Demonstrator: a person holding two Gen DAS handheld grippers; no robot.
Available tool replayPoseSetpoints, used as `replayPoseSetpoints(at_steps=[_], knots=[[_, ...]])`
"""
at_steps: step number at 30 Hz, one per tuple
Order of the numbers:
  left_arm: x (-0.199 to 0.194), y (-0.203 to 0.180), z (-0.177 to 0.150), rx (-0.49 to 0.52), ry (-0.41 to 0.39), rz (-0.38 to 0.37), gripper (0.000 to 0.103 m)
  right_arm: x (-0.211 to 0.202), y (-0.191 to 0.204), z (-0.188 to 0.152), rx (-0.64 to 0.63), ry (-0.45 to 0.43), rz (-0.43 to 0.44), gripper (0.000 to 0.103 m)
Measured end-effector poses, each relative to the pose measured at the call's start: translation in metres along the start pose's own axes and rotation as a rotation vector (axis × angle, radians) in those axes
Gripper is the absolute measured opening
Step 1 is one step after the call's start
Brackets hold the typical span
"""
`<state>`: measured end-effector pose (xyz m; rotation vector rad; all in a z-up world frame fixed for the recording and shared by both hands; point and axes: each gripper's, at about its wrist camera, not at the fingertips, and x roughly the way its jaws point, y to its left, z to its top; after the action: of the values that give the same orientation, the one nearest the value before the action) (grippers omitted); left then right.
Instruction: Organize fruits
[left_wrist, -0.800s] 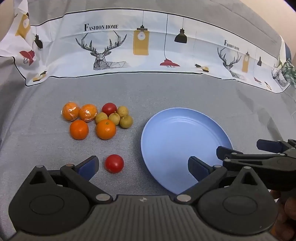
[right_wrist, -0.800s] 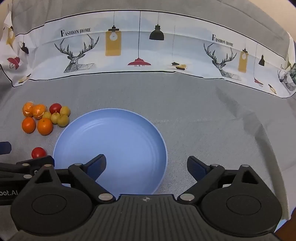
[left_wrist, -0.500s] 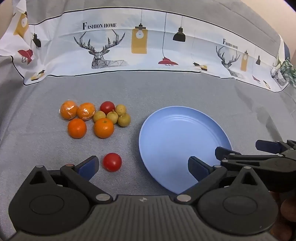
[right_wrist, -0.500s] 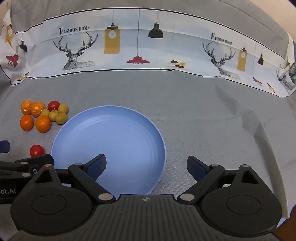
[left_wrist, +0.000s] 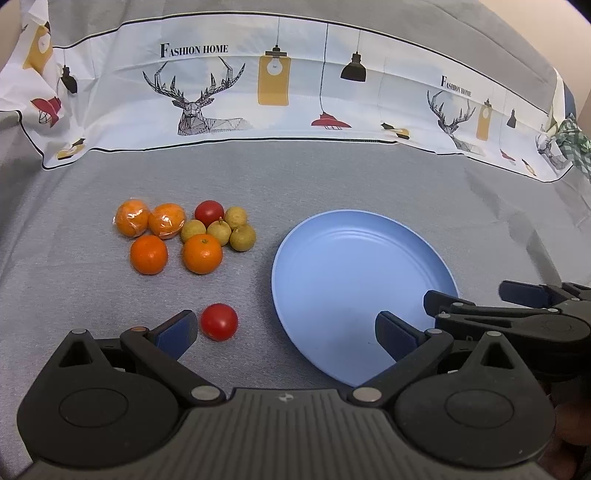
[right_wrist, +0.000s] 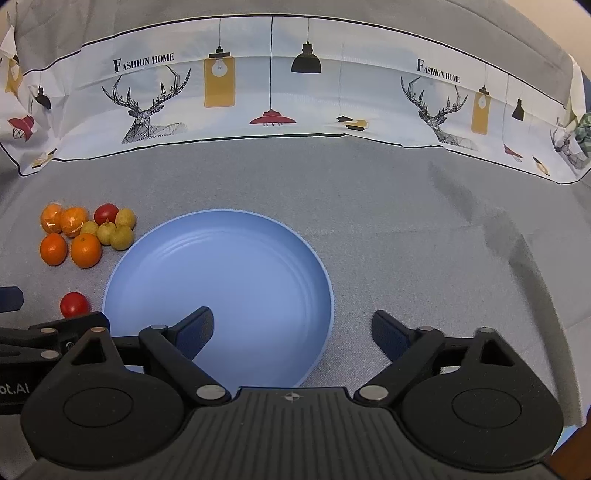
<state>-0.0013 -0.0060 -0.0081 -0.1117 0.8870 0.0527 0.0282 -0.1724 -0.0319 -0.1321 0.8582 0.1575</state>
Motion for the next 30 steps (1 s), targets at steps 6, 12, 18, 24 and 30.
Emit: replayPoseSetpoints(at_steps=[6, 12, 18, 24, 30], knots=[[0.0004, -0.0017, -0.0006, 0.025, 0.0, 0.03, 0.102, -0.0017, 0.0015, -0.0001, -0.01, -0.01, 0.005, 0.078], [0.0001, -0.0014, 0.0, 0.009, -0.008, 0.011, 0.102, -0.0028, 0.0017, 0.0, -0.012, -0.017, 0.009, 0.072], [0.0002, -0.0022, -0.0014, 0.003, -0.018, -0.003, 0.102, -0.0038, 0.004, 0.0013, -0.02, -0.022, 0.017, 0.063], [-0.0005, -0.0038, -0.0032, 0.019, -0.008, 0.019, 0.102, -0.004, 0.0036, 0.0018, -0.02, -0.026, 0.02, 0.061], [-0.0004, -0.0027, -0.0003, 0.044, 0.04, 0.054, 0.102, -0.0051, 0.0042, 0.0018, -0.015, -0.031, 0.024, 0.061]])
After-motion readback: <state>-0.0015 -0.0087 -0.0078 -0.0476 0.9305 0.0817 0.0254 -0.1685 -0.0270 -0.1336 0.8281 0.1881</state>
